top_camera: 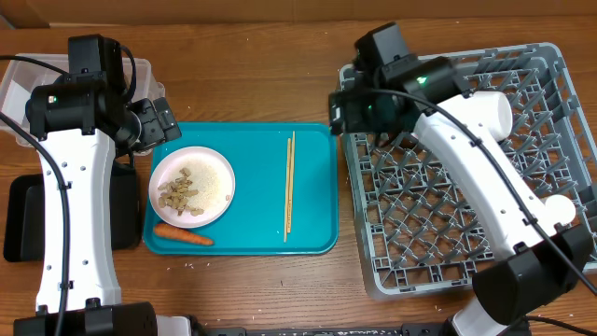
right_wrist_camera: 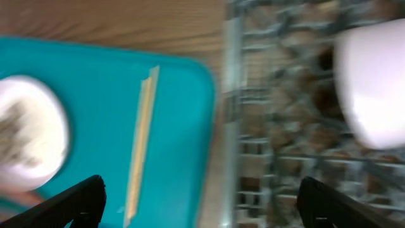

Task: Sort waste into correct bins and load items into the dishwasher
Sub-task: 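Lower the right gripper onto the wooden chopsticks and grasp them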

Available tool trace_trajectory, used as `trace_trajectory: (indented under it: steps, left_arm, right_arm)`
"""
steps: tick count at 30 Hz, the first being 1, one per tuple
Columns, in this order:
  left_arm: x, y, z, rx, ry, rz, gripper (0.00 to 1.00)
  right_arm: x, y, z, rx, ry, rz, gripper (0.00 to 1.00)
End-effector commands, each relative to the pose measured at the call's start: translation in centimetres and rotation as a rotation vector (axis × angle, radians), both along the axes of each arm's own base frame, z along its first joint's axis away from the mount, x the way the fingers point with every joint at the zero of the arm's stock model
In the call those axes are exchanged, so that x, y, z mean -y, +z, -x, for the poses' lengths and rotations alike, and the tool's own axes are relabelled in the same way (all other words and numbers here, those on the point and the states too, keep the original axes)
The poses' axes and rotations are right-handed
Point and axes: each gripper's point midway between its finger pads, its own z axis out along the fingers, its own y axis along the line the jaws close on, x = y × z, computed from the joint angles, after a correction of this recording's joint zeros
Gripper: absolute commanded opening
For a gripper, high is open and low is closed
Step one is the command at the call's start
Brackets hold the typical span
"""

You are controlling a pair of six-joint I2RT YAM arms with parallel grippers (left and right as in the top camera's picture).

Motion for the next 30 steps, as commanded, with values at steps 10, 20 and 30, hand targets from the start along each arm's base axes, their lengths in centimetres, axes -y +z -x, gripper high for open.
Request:
trace_trajectory:
  steps: [10, 20, 30]
  left_arm:
    - [0.1, 0.1, -0.3, 0.008, 0.009, 0.009, 1.00]
    - [0.1, 0.0, -0.2, 0.003, 0.009, 0.009, 1.00]
    - [0.1, 0.0, -0.2, 0.004, 0.009, 0.009, 1.00]
  right_arm:
    - [-8.1, -7.4, 5.8, -0.158, 0.232, 0.005, 0.89]
    - [-9.9, -14.8, 6.2, -0.249, 0.177, 0.111, 0.79]
    - [-9.8, -18.0, 5.5, -0.265, 0.166, 0.154, 0.78]
